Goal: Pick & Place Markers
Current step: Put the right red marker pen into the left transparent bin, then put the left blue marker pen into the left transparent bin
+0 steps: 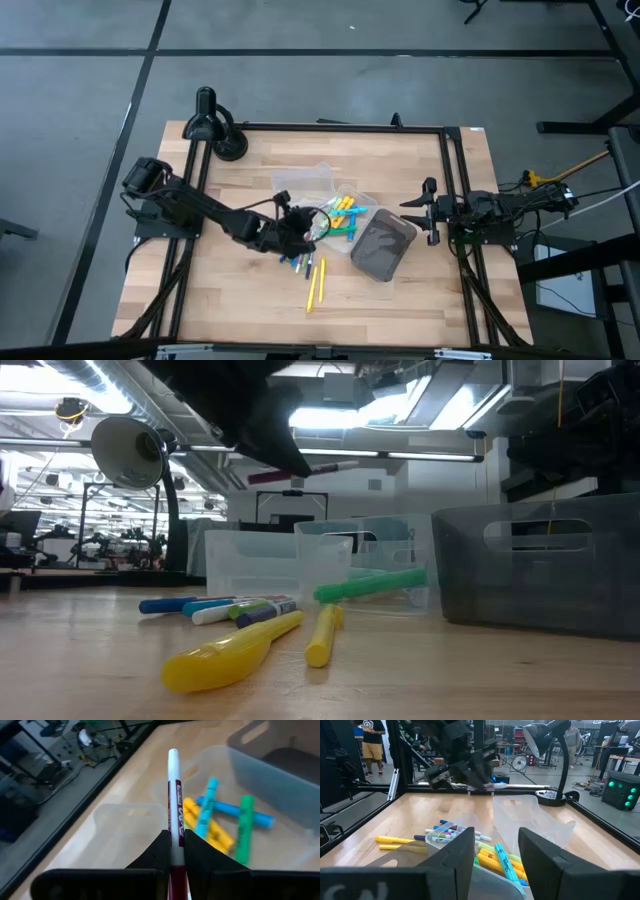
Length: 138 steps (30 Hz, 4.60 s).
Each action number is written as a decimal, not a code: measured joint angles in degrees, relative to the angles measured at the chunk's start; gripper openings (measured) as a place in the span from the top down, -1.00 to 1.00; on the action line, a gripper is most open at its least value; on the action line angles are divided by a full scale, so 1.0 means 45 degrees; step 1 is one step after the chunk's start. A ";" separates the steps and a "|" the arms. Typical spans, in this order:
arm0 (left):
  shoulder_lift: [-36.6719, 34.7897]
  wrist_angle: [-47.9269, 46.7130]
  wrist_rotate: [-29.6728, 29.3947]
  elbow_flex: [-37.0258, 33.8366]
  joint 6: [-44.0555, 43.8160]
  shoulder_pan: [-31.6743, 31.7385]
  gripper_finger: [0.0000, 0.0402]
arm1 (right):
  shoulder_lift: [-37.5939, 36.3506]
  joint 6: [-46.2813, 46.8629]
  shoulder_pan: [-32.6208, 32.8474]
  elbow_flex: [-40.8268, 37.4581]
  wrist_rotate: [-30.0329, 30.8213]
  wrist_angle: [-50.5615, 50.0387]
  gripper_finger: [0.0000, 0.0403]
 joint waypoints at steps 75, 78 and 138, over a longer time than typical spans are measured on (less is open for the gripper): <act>0.0000 -0.3029 0.4131 -0.0015 0.0347 0.3397 0.69 | 0.0000 0.0000 0.0001 0.0000 0.0002 0.0000 0.25; 0.0000 -0.2560 0.4063 -0.0015 0.0842 0.3137 0.68 | -0.0002 0.0000 0.0002 0.0000 0.0000 0.0000 0.25; -0.0078 -0.2242 0.1918 -0.1632 -0.7903 -0.3740 0.61 | -0.0002 0.0000 0.0002 0.0003 -0.0001 0.0000 0.25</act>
